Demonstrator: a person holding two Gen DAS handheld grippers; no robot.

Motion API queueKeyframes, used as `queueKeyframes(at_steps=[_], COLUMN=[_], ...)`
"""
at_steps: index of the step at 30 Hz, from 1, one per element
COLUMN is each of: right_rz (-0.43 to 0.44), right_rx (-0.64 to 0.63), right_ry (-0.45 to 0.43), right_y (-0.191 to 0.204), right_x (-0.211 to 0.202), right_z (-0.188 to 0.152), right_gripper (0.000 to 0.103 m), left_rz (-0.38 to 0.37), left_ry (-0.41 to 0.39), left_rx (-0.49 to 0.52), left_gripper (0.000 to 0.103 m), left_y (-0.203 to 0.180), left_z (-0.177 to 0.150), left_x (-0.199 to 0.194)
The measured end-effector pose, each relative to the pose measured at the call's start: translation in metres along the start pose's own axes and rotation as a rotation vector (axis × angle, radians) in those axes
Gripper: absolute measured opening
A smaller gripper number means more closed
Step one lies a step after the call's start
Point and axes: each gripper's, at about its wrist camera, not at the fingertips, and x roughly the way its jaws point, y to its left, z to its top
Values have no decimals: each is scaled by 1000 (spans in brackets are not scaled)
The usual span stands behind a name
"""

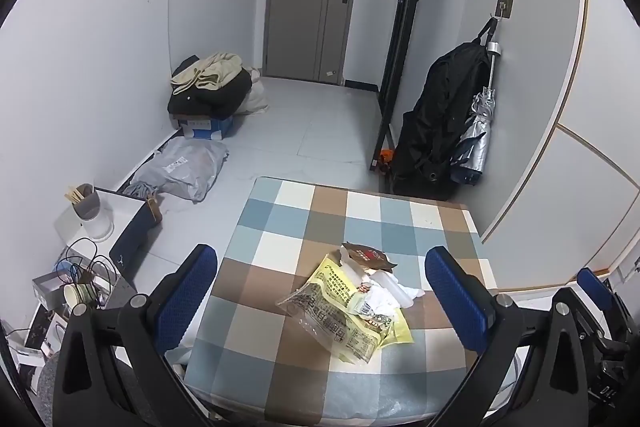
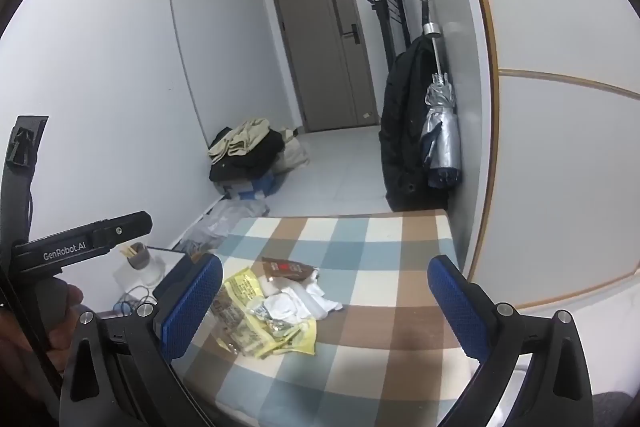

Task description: Collect trash

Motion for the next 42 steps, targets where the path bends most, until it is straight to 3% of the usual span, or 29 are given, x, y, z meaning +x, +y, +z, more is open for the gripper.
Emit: queueKeyframes(at_steps=[42], right_rz=[-8], right_rx=[3], right_ry=[4], right_y=[-4], right_x=[0], right_z=[-1], right_gripper=[103], left_rz=[-38], left_ry=[30], left_rx=[-28], left_gripper=[102], left_y=[15], left_z=[1], left_x=[4])
